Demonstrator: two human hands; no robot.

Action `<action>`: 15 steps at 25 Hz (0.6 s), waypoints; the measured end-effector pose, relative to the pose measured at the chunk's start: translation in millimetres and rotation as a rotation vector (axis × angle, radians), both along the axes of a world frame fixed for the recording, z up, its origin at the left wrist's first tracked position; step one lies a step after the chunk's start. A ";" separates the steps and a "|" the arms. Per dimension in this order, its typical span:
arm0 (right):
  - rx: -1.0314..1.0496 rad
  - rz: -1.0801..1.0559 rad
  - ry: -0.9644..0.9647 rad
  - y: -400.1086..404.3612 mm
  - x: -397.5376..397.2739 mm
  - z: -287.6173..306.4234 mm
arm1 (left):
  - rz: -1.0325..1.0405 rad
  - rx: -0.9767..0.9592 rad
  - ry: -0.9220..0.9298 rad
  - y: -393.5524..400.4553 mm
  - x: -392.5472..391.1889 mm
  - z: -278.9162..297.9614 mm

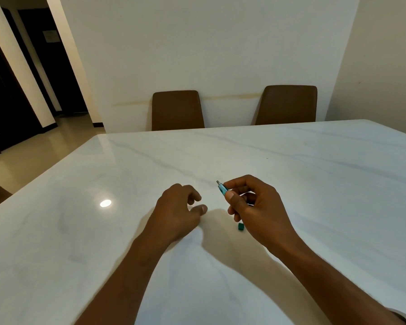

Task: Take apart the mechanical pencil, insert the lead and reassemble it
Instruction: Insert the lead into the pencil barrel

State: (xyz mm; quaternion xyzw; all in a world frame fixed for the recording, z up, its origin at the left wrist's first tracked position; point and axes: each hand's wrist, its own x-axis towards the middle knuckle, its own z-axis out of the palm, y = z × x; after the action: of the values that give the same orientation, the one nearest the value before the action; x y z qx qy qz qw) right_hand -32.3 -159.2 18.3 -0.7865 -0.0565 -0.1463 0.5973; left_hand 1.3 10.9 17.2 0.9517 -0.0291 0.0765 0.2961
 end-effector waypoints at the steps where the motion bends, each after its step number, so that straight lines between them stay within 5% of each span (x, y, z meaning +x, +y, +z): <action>1: -0.001 0.002 0.002 -0.2 0.4 -0.1 | -0.040 0.096 0.089 0.2 0.6 -1.3; 4: -0.018 -0.003 0.005 -1.4 1.4 -0.5 | -0.116 0.221 0.233 -2.5 0.1 -2.8; 9: -0.024 0.008 0.026 -0.6 1.0 -1.1 | -0.135 0.127 0.121 -2.2 1.4 -3.9; 15: -0.056 0.025 0.047 -0.1 0.2 -0.2 | -0.196 -0.877 0.032 -7.0 -5.9 11.9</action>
State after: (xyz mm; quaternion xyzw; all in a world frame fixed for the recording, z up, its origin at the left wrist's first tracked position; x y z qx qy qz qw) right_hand -32.1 -159.3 18.2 -0.8055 -0.0562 -0.1185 0.5778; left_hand -4.6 3.9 29.1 0.7298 -0.0794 0.0386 0.6779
